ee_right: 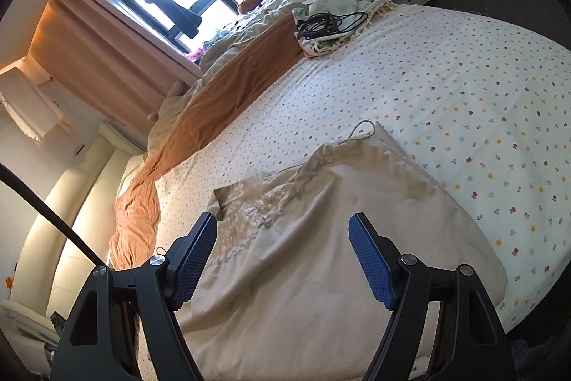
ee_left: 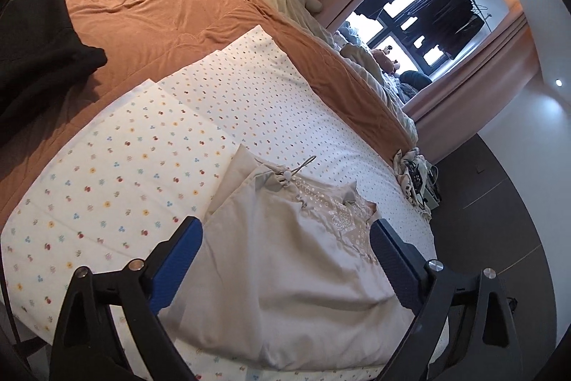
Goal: Fold large clothes
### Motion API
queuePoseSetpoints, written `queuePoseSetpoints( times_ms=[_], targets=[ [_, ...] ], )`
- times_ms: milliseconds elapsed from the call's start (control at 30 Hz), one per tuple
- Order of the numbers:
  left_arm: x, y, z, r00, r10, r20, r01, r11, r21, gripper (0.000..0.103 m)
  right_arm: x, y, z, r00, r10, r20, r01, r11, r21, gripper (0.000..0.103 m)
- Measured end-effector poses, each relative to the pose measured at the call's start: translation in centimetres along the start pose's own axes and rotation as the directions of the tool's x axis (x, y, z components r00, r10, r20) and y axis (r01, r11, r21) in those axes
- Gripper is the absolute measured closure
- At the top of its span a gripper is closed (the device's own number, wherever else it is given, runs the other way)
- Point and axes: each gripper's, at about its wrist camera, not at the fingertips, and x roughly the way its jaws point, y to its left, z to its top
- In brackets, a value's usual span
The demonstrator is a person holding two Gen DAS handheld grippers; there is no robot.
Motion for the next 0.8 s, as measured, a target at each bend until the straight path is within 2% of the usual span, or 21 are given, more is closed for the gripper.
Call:
queuePoseSetpoints(
  times_ms=[67, 233, 433, 500, 600, 800],
  targets=[
    [-0.9, 0.8, -0.6, 1.000, 0.002, -0.003, -0.002, 1.000, -0.007, 0.018, -1.2, 0.4, -0.1, 1.000, 0.010, -0.001, -0.010, 1.000, -0.012, 0.028],
    [-2.8, 2.4, -2.2, 1.000, -0.009, -0.002, 0.009, 1.000, -0.028, 0.019, -4.1, 1.1, -0.9, 1.000, 0.015, 0.005, -0.015, 0.999, -0.046, 0.028],
    [-4.2, 3.9, -4.0, 1.000, -0.015, -0.007, 0.015, 0.999, -0.045, 0.019, -5.2, 2.8, -2.1, 1.000, -0.007, -0.023, 0.004, 0.993, -0.118, 0.028],
    [-4.2, 4.4, -4.5, 1.000, -0.013, -0.016, 0.012, 0.998, -0.055, 0.024, -5.2, 3.9, -2.6, 1.000, -0.009, -0.029, 0.004, 0.989, -0.151, 0.028],
    [-4.1, 5.3, -5.4, 1.000, -0.016, -0.026, 0.014, 0.997, -0.080, 0.028, -3.9, 5.7, -3.7, 0.997, 0.006, -0.071, -0.018, 0.984, -0.177, 0.028],
    [-3.0, 7.5, -6.9, 0.999, -0.002, -0.047, -0.004, 0.992, -0.130, 0.029, 2.3, 9.6, -4.5, 0.984, -0.025, -0.179, -0.025, 0.962, -0.271, 0.028]
  ],
)
